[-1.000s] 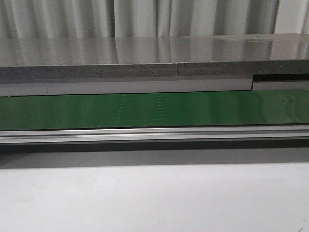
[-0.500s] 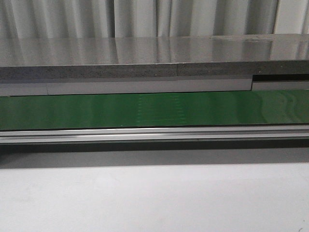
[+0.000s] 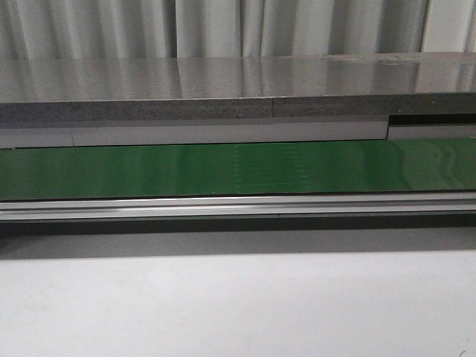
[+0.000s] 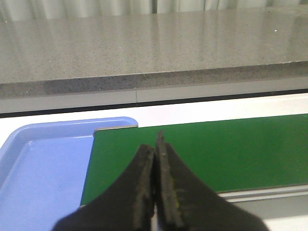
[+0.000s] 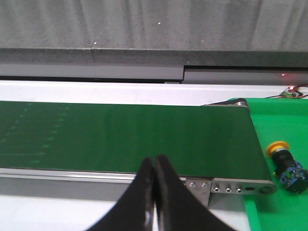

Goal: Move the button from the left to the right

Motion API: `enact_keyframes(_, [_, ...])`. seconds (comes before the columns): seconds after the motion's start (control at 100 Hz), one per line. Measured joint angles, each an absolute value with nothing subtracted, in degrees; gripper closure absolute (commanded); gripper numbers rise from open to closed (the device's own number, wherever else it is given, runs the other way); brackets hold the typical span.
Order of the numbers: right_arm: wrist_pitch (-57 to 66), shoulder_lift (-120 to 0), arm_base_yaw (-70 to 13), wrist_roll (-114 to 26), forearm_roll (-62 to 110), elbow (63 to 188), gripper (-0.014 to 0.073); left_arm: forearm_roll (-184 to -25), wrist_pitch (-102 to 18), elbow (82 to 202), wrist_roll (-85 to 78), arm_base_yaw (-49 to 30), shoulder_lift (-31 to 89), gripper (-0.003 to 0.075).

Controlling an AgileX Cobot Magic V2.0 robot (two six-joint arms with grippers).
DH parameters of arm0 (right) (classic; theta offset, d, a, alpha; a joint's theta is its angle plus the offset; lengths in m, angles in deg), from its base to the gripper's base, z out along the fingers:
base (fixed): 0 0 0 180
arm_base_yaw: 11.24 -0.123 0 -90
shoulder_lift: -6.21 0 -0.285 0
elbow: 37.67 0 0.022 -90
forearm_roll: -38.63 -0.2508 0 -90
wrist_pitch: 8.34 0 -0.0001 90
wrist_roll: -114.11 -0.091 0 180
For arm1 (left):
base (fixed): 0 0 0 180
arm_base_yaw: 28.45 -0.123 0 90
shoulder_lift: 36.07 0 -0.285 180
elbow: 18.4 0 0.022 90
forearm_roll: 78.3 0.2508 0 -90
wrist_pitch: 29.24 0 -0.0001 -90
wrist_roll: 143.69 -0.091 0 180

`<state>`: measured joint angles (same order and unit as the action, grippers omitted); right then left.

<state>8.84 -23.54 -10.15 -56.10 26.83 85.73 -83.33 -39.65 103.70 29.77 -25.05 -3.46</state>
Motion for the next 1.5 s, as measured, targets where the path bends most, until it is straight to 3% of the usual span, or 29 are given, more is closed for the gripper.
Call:
enact_keyframes(0.47, [7.21, -1.57, -12.72, -61.65, 31.31, 71.57, 0.0662, -83.33, -39.65, 103.7, 29.77, -25.05, -3.46, 0.074])
enact_keyframes(1.5, [-1.38, -0.92, -14.3, -67.2, 34.95, 63.51, 0.0662, -83.33, -39.44, 103.7, 29.77, -25.05, -3.46, 0.074])
